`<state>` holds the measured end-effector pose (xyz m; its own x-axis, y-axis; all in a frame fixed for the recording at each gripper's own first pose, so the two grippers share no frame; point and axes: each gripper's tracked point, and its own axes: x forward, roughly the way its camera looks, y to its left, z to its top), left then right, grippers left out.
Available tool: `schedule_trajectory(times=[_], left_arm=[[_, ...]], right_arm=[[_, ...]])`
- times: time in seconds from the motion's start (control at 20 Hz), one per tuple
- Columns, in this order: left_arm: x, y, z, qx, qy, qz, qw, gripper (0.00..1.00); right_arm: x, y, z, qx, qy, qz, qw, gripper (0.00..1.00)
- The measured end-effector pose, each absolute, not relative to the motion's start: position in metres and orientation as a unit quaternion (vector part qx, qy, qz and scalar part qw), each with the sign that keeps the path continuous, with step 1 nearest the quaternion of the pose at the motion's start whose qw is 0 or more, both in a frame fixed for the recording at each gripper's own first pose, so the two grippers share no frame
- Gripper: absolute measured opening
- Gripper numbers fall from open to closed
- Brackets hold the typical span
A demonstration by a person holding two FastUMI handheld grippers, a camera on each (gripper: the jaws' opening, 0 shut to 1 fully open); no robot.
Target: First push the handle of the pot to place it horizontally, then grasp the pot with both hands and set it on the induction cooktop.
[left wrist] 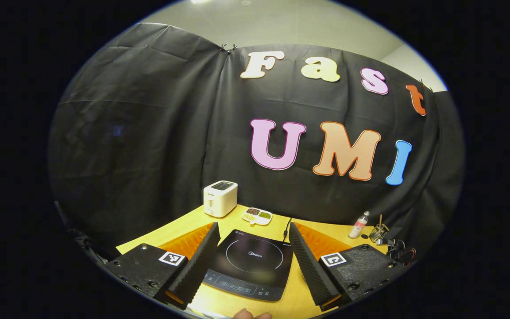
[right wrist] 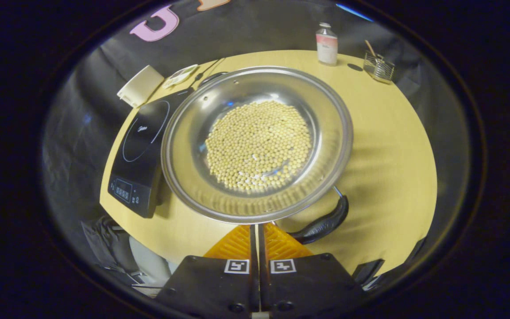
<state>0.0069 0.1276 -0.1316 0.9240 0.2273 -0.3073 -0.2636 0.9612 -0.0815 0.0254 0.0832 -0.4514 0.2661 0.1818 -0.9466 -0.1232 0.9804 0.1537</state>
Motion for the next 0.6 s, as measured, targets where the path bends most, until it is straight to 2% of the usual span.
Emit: schedule_trajectory(times=[0.05, 0.1, 0.15, 0.6], left_arm=[[0.008, 0.126, -0.132, -0.061, 0.150, 0.125, 0.979, 0.96], [0.008, 0.123, -0.132, -0.060, 0.149, 0.126, 0.979, 0.96], [0.008, 0.122, -0.133, -0.060, 0.149, 0.128, 0.979, 0.92], [0.008, 0.103, -0.133, -0.052, 0.149, 0.151, 0.976, 0.92]], right_arm=[[0.027, 0.077, -0.452, 0.024, 0.597, 0.092, 0.796, 0.00], [0.030, 0.070, -0.452, 0.023, 0.597, 0.089, 0.797, 0.03], [0.034, 0.064, -0.453, 0.023, 0.596, 0.086, 0.798, 0.03], [0.071, 0.017, -0.453, 0.035, 0.590, 0.076, 0.803, 0.02]])
